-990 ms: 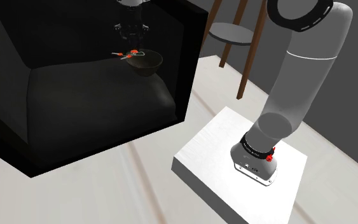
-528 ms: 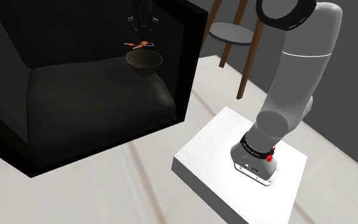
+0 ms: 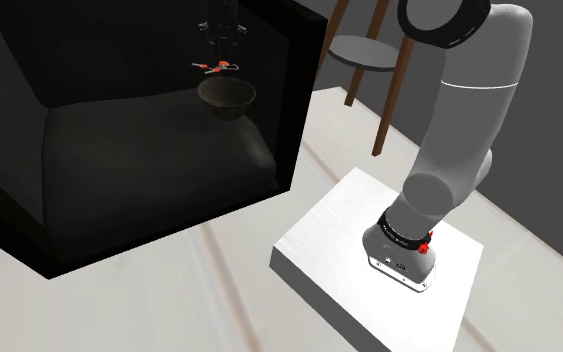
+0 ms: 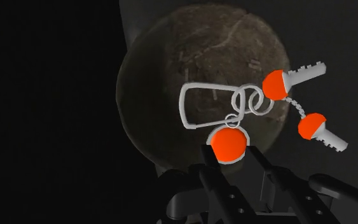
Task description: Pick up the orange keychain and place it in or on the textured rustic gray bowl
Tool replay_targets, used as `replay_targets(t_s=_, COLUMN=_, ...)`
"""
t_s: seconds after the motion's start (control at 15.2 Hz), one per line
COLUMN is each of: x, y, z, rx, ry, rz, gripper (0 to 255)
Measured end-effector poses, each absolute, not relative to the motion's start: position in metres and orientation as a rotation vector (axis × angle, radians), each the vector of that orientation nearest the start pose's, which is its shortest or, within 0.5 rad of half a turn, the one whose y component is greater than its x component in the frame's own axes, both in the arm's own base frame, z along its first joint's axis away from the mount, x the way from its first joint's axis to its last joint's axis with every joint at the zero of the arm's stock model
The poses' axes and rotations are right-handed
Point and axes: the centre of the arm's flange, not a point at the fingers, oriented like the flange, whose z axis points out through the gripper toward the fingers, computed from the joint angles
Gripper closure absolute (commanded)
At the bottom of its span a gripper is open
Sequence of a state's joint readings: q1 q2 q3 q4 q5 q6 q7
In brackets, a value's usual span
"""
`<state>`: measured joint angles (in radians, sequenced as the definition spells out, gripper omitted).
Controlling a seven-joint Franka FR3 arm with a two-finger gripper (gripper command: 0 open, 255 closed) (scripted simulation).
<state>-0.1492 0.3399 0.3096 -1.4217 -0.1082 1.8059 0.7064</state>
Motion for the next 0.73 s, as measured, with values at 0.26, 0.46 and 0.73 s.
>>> replay_targets(t_s=0.26, x=0.664, y=0.067, z=0.520, rx=-2.973, ry=0.826, rz=-0.220, gripper=255)
replay_targets(t_s=0.46, x=0.676, y=0.066, z=0.506, rx=-2.944, ry=0.834, rz=-0.287, gripper=255)
replay_targets(t_s=0.73, x=0.679, y=0.065, z=0.468, rx=-2.989, ry=0.844, rz=-0.141, gripper=255)
